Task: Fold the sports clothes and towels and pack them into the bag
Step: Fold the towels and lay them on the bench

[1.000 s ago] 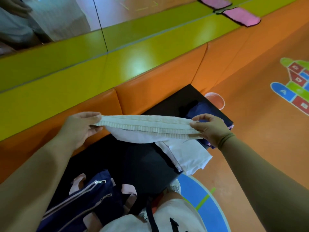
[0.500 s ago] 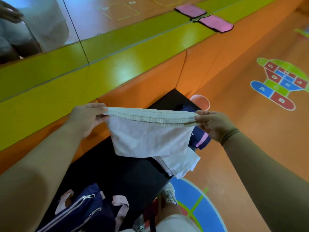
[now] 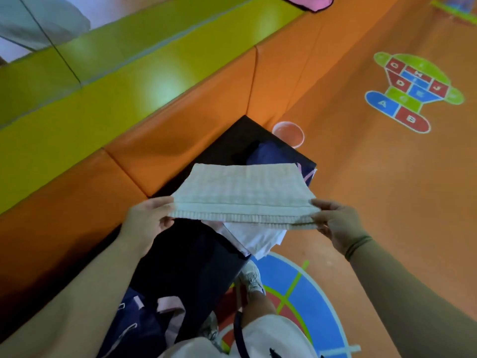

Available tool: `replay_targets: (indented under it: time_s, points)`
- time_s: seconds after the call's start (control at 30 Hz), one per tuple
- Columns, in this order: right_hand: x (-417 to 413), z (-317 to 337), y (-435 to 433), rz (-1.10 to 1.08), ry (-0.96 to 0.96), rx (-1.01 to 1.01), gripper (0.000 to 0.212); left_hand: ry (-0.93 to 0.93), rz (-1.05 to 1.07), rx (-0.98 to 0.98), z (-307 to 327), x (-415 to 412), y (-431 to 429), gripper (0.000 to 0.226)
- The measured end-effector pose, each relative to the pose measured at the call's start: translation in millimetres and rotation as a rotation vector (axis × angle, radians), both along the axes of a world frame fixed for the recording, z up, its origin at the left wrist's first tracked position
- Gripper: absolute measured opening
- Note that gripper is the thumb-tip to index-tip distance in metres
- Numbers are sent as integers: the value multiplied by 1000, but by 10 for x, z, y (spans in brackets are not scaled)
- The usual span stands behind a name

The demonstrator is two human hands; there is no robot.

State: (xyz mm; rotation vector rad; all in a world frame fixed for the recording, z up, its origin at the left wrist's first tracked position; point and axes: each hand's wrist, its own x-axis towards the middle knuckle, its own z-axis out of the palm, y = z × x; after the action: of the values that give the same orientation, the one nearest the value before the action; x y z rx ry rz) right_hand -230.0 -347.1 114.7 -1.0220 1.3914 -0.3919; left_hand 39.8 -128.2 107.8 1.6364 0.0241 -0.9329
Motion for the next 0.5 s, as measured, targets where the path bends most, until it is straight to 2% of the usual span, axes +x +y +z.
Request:
replay_targets:
  time_s: [0.23, 0.37, 0.5]
  points:
    - [-415, -742, 480, 57, 306, 239, 28, 161, -105, 345, -760, -421, 500, 19]
    - [-443, -933, 547, 29, 345, 312, 26, 213, -72, 390, -888, -479, 532, 16]
    - [-351, -976, 377, -7, 284, 359, 19, 244, -54, 383, -961, -340, 377, 11]
